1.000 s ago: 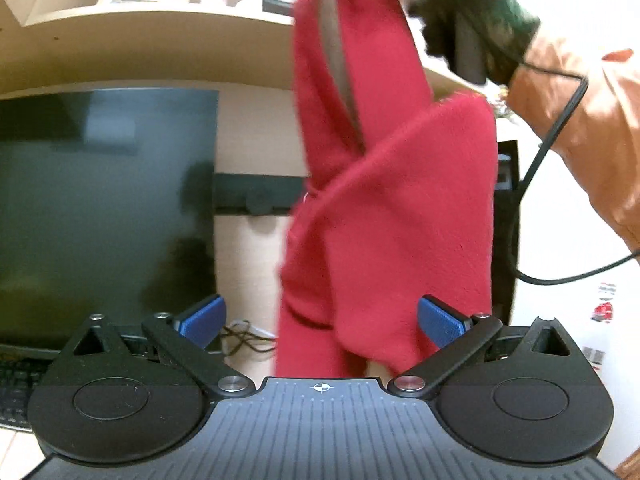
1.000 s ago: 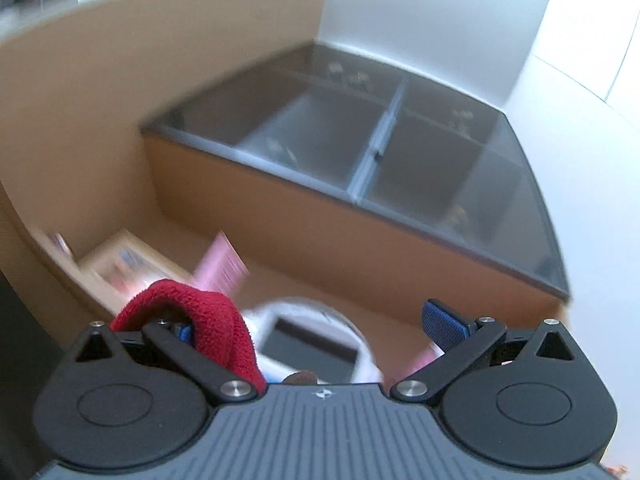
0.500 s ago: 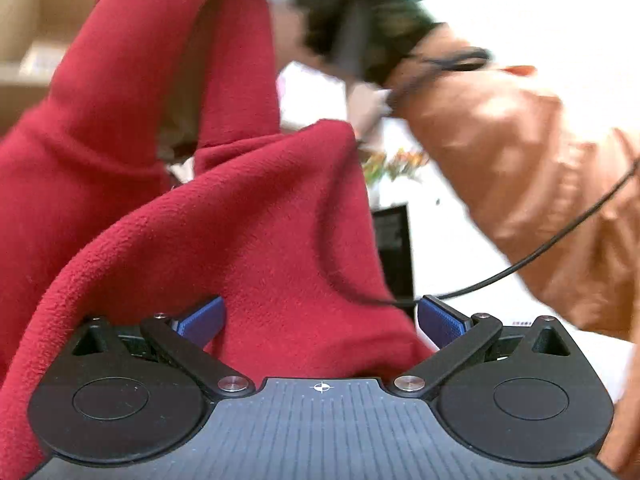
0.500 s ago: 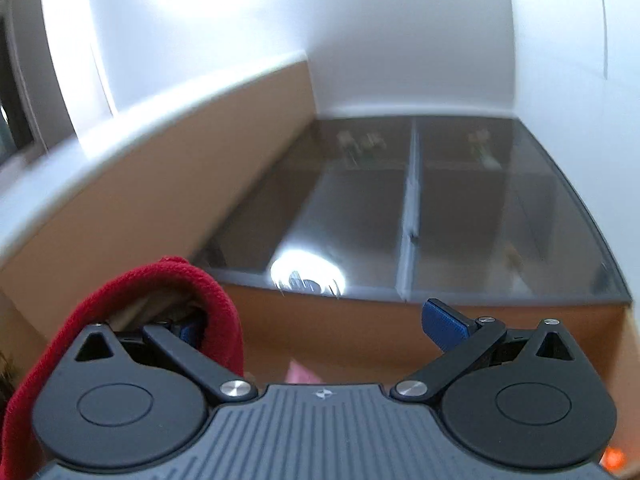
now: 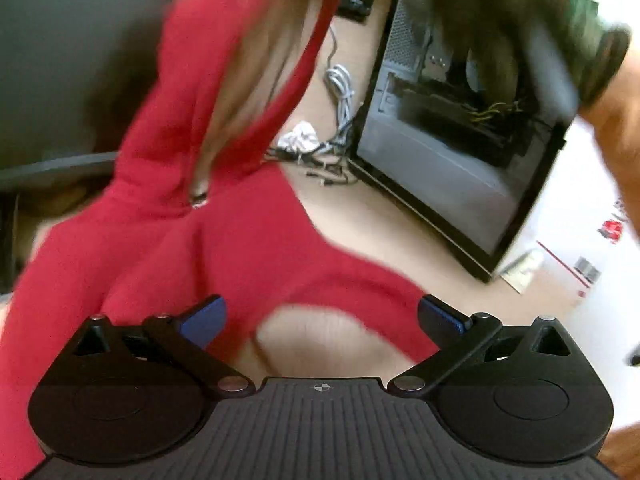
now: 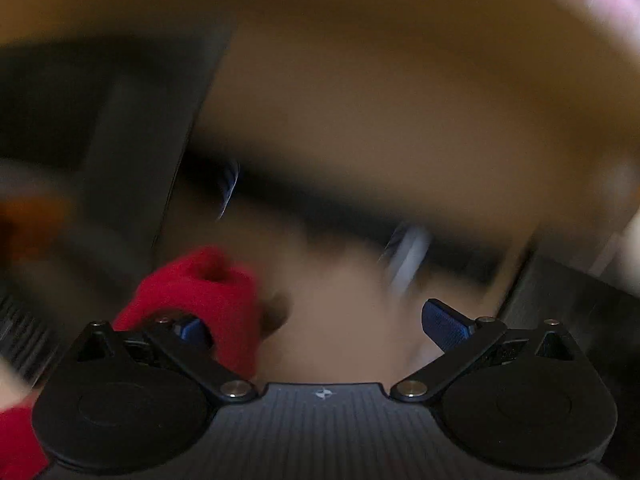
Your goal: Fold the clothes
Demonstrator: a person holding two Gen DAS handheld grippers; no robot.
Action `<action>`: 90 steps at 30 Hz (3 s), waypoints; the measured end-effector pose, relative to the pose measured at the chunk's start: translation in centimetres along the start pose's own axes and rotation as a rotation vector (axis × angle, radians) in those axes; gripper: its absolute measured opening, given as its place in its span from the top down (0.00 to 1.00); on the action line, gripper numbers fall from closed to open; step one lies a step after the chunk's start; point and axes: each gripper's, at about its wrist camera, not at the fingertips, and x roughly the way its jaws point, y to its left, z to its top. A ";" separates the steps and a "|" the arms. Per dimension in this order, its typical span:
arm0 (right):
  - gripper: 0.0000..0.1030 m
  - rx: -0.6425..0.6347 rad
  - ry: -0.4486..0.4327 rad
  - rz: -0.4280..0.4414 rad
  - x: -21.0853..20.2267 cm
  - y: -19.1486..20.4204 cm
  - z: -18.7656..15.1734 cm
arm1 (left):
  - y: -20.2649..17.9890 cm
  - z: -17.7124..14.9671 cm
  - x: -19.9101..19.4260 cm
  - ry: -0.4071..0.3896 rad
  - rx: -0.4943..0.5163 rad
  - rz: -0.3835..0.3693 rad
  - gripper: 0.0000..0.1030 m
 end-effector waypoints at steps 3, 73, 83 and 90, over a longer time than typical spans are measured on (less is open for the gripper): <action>0.00 0.062 0.105 0.104 0.2 0.2 -6.1 | 0.0 -0.3 -3.8 -0.039 -0.055 0.000 0.00; 0.22 -0.226 0.207 0.599 -2.4 11.2 -19.7 | 5.4 -5.1 -12.5 -0.049 -0.147 0.592 0.00; 0.38 -0.267 0.174 0.481 -1.5 19.9 -19.9 | 9.4 -6.9 -12.7 0.096 0.224 0.473 0.00; 0.44 -0.295 0.232 0.304 -3.1 20.4 -19.3 | 15.3 -6.0 -17.6 0.023 -0.143 0.429 0.00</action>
